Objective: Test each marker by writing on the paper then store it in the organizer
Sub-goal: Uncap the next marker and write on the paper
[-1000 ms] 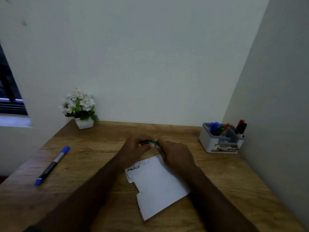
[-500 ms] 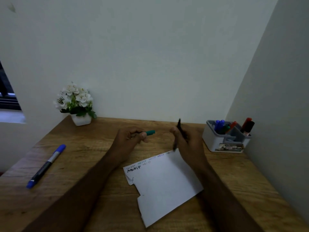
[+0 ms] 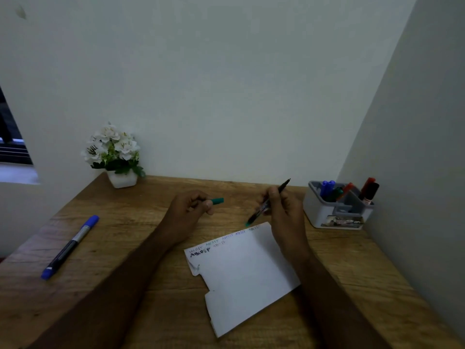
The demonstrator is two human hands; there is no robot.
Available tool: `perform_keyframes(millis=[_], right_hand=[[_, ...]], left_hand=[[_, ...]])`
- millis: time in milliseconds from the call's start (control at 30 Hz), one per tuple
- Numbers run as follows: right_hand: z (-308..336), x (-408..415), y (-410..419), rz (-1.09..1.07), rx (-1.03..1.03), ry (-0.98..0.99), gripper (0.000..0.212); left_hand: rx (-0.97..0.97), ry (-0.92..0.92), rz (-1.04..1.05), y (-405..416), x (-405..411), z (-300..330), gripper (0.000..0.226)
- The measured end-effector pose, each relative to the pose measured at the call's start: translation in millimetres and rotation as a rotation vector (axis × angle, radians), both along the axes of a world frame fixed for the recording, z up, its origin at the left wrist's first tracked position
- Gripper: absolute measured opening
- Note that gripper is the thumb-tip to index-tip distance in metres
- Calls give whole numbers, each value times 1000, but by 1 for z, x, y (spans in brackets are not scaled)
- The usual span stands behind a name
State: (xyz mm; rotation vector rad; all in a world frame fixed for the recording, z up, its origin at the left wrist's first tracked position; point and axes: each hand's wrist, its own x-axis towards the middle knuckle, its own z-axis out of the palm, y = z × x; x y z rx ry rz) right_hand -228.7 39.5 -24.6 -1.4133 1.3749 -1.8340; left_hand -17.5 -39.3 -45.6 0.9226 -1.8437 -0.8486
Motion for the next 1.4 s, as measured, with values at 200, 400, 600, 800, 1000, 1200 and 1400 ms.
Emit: perform_keyframes(millis=[200,400,600,800,1000,1200,1400], right_hand=[[-5,-1,7,124,48,94,17],[-10,-1,7,487,112,-312,35],[-23,4,12,211,177,114,48],[-29,11,9,259,227,426,19],[-32,14,9,230,293,315,16],[-31,15,0,210,252,360,24],[-37,16,0,239,246,423,33]], left_hand=[[-38,-201,-14,2,-6,-10,10],[-60,-383,13,-3,-8,-20,35],[-91,-443,-23,-10,-6,-28,41],[-73,-429,-45,-11,-7,-28,57],[-60,-400,-42,-16,-7,-32,67],[-67,-418,-42,-19,-8,-34,69],[-77,-413,-53,-18,-9,-32,70]])
